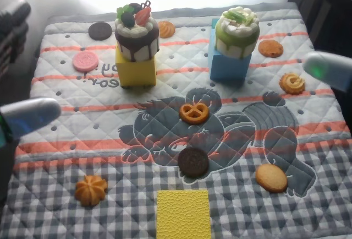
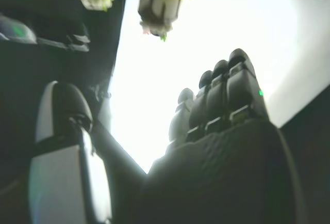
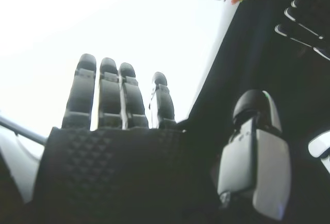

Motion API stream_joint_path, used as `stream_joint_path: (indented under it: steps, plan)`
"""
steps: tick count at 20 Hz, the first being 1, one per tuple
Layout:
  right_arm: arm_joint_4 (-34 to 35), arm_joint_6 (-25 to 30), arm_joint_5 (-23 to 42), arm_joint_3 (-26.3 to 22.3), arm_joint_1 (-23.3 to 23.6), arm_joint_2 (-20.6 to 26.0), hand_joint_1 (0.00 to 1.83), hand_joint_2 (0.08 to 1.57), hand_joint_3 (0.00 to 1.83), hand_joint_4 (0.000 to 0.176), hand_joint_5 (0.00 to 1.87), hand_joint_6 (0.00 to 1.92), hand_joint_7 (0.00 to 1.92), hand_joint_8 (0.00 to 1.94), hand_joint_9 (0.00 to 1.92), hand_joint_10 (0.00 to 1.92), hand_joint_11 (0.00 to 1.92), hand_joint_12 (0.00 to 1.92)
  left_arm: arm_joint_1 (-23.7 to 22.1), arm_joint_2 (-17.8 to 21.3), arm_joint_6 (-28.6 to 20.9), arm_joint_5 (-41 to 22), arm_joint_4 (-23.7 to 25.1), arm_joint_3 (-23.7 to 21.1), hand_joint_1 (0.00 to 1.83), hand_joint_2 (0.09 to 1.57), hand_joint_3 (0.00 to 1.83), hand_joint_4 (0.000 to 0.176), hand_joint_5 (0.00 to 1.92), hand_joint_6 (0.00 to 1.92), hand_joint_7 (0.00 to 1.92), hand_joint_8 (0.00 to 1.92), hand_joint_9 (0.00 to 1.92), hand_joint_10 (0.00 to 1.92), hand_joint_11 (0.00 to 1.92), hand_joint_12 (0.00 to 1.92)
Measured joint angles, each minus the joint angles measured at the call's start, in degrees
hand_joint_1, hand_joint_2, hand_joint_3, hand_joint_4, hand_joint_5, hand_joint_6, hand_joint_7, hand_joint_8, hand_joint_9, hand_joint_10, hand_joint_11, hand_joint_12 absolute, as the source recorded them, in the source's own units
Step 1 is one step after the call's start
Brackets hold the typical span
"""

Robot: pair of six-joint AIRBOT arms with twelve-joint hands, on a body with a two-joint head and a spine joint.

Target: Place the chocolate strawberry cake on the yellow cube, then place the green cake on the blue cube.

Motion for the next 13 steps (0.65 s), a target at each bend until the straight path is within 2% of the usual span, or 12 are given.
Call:
stream_joint_path:
  steps: [2, 3, 4, 5, 6, 7, 8, 9, 10, 11, 12, 13]
  plan:
    - [-0.2, 5.0, 6.4, 0.2, -4.2, -0.4, 0.5, 1.07, 0.0, 0.176, 0.0, 0.0, 0.0, 0.0, 0.0, 0.0, 0.0, 0.0, 0.0, 0.0, -2.6, -4.1, 2.1, 0.0, 0.57, 1.09, 0.01, 0.176, 0.07, 0.01, 0.0, 0.0, 0.0, 0.0, 0.0, 0.0]
    - [0.3, 5.7, 7.5, 0.5, -4.7, -0.7, 0.5, 1.07, 0.0, 0.176, 0.0, 0.0, 0.0, 0.0, 0.0, 0.0, 0.0, 0.0, 0.0, -0.1, -3.2, -5.2, 2.6, 0.0, 0.57, 1.09, 0.01, 0.176, 0.07, 0.01, 0.0, 0.0, 0.0, 0.0, 0.0, 0.0]
    - [1.6, 6.1, 8.1, 0.6, -4.7, -0.9, 0.6, 1.07, 0.0, 0.176, 0.0, 0.0, 0.0, 0.0, 0.0, 0.0, 0.0, 0.0, 0.0, -0.4, -3.9, -7.1, 2.8, 0.0, 0.48, 1.15, 0.0, 0.176, 0.19, 0.01, 0.0, 0.0, 0.0, 0.0, 0.0, 0.0]
    - [1.4, 6.2, 10.2, 0.7, -4.6, -0.8, 0.57, 1.06, 0.0, 0.176, 0.0, 0.0, 0.0, 0.0, 0.0, 0.0, 0.0, 0.0, 0.0, -0.4, -4.2, -8.7, 3.6, 0.0, 0.8, 1.11, 0.0, 0.153, 0.04, 0.0, 0.0, 0.0, 0.0, 0.0, 0.0, 0.0]
    - [1.0, 6.2, 11.1, 0.6, -4.6, -0.7, 0.55, 1.07, 0.0, 0.176, 0.0, 0.0, 0.0, 0.0, 0.0, 0.0, 0.0, 0.0, 0.0, -0.4, -4.4, -9.2, 3.7, 0.0, 0.78, 1.13, 0.0, 0.16, 0.01, 0.0, 0.0, 0.0, 0.0, 0.0, 0.0, 0.0]
    - [0.5, 6.1, 12.0, 0.1, -4.6, -0.4, 0.48, 1.08, 0.01, 0.176, 0.0, 0.0, 0.0, 0.0, 0.0, 0.0, 0.0, 0.0, 0.0, -0.4, -4.8, -10.0, 4.0, 0.0, 0.75, 1.1, 0.0, 0.132, 0.0, 0.0, 0.0, 0.0, 0.0, 0.0, 0.0, 0.0]
    - [-0.3, 6.0, 13.1, -0.5, -4.6, -0.3, 0.49, 1.05, 0.0, 0.176, 0.0, 0.0, 0.0, 0.0, 0.0, 0.0, 0.02, 0.01, 0.0, -0.4, -4.8, -10.5, 4.3, 0.0, 0.6, 1.06, 0.0, 0.138, 0.0, 0.0, 0.0, 0.0, 0.0, 0.0, 0.0, 0.0]
    - [-1.2, 5.9, 13.3, -0.7, -4.6, -0.3, 0.49, 1.05, 0.0, 0.176, 0.0, 0.0, 0.0, 0.0, 0.0, 0.0, 0.02, 0.01, 0.0, -0.4, -4.8, -10.5, 4.3, 0.0, 0.6, 1.06, 0.0, 0.138, 0.0, 0.0, 0.0, 0.0, 0.0, 0.0, 0.0, 0.0]
    - [-2.0, 5.9, 13.3, -0.7, -4.6, -0.3, 0.53, 1.08, 0.01, 0.176, 0.0, 0.0, 0.0, 0.0, 0.0, 0.0, 0.0, 0.0, 0.0, -0.4, -4.8, -10.5, 4.3, 0.0, 0.51, 1.04, 0.0, 0.13, 0.0, 0.0, 0.0, 0.0, 0.0, 0.0, 0.0, 0.0]
    - [-2.3, 5.9, 13.3, -0.8, -4.7, -0.3, 0.5, 1.06, 0.0, 0.176, 0.0, 0.0, 0.0, 0.0, 0.0, 0.0, 0.0, 0.0, 0.0, -0.4, -5.0, -10.5, 4.3, 0.0, 0.47, 1.07, 0.0, 0.117, 0.0, 0.0, 0.0, 0.0, 0.0, 0.0, 0.0, 0.0]
    - [-1.6, 5.9, 13.5, -0.8, -4.7, -0.3, 0.51, 1.06, 0.0, 0.166, 0.0, 0.0, 0.0, 0.0, 0.0, 0.0, 0.0, 0.0, 0.0, -0.4, -5.5, -10.6, 4.4, 0.0, 0.42, 1.14, 0.01, 0.152, 0.0, 0.0, 0.0, 0.0, 0.0, 0.0, 0.0, 0.0]
    - [-1.0, 5.8, 14.2, -1.2, -4.7, 0.3, 0.51, 1.03, 0.0, 0.155, 0.0, 0.0, 0.0, 0.0, 0.0, 0.0, 0.0, 0.0, -0.3, -0.4, -5.6, -10.6, 4.6, 0.0, 0.59, 1.07, 0.0, 0.132, 0.0, 0.0, 0.0, 0.0, 0.0, 0.0, 0.0, 0.0]
